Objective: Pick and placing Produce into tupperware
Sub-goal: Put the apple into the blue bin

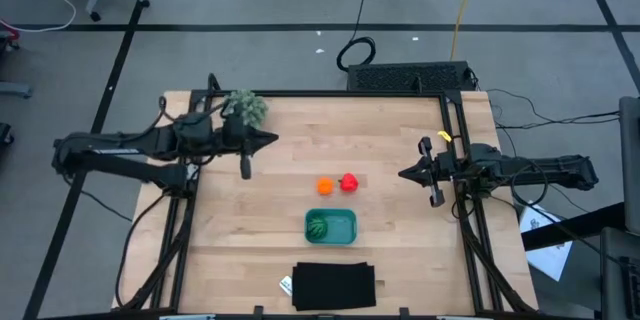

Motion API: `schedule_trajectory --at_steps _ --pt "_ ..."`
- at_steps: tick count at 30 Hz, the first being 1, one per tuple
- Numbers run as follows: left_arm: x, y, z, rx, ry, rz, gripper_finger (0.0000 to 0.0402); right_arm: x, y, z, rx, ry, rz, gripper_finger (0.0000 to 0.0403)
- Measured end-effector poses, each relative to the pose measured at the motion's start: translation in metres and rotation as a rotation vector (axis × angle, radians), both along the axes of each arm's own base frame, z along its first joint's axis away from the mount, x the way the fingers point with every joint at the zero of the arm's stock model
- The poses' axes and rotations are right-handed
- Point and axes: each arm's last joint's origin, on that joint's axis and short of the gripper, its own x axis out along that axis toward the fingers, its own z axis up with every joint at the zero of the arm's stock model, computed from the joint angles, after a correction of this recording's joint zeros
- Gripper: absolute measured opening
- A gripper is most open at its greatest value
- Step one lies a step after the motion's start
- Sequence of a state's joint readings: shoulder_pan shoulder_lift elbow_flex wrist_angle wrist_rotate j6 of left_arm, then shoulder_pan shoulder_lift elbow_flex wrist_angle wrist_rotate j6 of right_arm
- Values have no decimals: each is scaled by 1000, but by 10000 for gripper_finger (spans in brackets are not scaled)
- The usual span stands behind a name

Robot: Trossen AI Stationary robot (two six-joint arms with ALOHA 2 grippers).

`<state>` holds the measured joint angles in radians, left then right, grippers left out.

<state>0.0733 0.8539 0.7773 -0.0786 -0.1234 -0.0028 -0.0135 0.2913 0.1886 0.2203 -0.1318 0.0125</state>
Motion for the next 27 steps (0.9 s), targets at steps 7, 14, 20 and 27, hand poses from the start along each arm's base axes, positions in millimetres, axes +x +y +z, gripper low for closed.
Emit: schedule_trajectory --at_steps 7,14,20,27 --pt "-9 -3 -36 42 -225 -152 0 0 0 1 -2 -8 0 0" --pt "-11 -4 -56 56 -295 -225 0 0 0 1 -5 -8 -1 0" --pt "-42 -3 -42 139 -339 -149 0 0 0 1 1 -7 0 0" --pt "-62 -3 -50 122 -218 -63 0 0 0 1 1 -7 0 0"
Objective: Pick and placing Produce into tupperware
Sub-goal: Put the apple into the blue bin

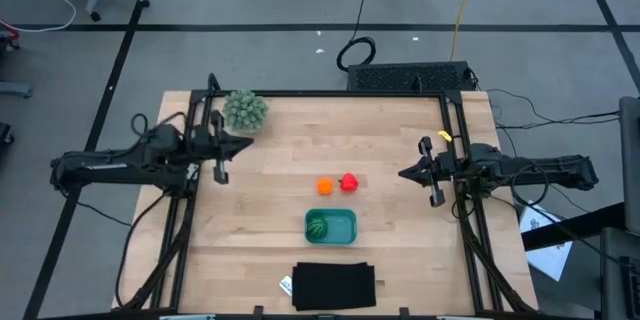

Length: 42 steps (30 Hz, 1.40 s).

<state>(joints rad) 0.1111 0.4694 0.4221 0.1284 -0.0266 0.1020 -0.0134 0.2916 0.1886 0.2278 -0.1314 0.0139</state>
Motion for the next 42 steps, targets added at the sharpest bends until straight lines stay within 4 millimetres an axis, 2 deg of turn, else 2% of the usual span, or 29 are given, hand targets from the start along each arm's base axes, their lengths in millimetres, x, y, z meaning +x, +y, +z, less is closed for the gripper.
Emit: schedule_trajectory --at_steps 5,10,15,22,27,31,37,42 --pt "1 -3 -10 -11 101 25 0 0 0 0 0 0 0 0" --pt "3 -7 -28 -3 178 92 0 0 0 0 1 0 0 0" --pt "1 -14 -50 70 139 56 0 0 0 0 1 0 0 0" --pt "-18 -13 -45 138 13 44 0 0 0 0 1 0 0 0" --pt "-26 -13 -48 123 32 -16 0 0 0 0 0 -1 0 0" --pt "-26 -10 -54 49 85 31 0 0 0 0 0 -4 0 0" --pt "-22 -11 -73 63 124 2 0 0 0 1 0 -8 0 0" --pt "-20 -11 -84 75 89 8 0 0 0 1 0 -8 0 0"
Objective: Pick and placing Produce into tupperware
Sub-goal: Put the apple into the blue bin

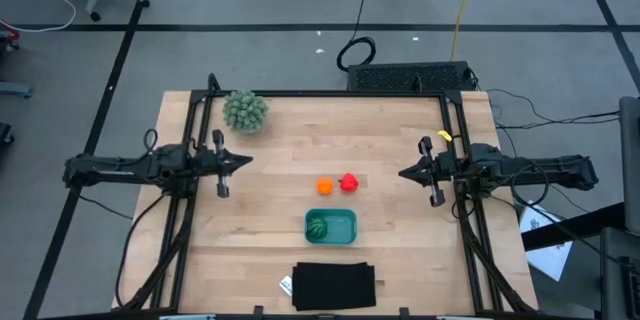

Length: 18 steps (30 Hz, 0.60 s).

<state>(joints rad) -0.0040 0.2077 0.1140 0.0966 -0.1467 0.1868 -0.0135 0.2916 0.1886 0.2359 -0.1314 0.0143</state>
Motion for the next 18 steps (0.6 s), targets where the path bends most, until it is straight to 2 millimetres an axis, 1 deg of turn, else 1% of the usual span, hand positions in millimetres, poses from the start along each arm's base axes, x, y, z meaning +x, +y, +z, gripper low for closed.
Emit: schedule_trajectory --at_steps 7,18 --pt "2 0 -10 21 -30 -16 0 0 0 0 0 0 0 0" --pt "2 0 -14 -47 -7 -16 12 0 0 0 0 1 0 0"
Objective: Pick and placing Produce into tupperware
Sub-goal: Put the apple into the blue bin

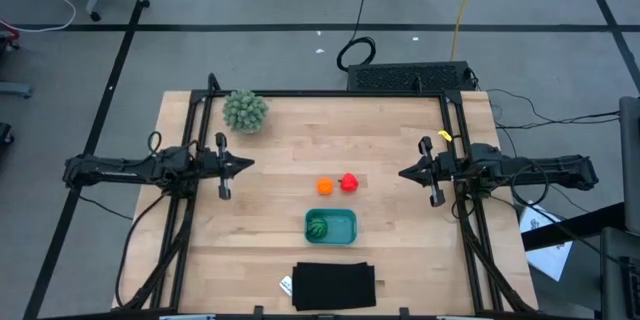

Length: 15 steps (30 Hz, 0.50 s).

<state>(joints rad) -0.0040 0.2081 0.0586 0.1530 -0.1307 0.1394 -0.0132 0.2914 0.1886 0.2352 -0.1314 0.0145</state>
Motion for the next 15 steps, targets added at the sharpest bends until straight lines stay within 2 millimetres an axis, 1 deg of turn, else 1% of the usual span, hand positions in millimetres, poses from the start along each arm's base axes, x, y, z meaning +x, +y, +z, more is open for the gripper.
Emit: schedule_trajectory --at_steps 4,12,15 --pt "0 0 0 -11 -2 0 14 0 0 0 0 0 0 0" --pt "0 0 0 1 -1 1 2 0 0 0 8 1 0 0" --pt "0 0 0 23 2 1 6 0 0 0 8 1 0 0"
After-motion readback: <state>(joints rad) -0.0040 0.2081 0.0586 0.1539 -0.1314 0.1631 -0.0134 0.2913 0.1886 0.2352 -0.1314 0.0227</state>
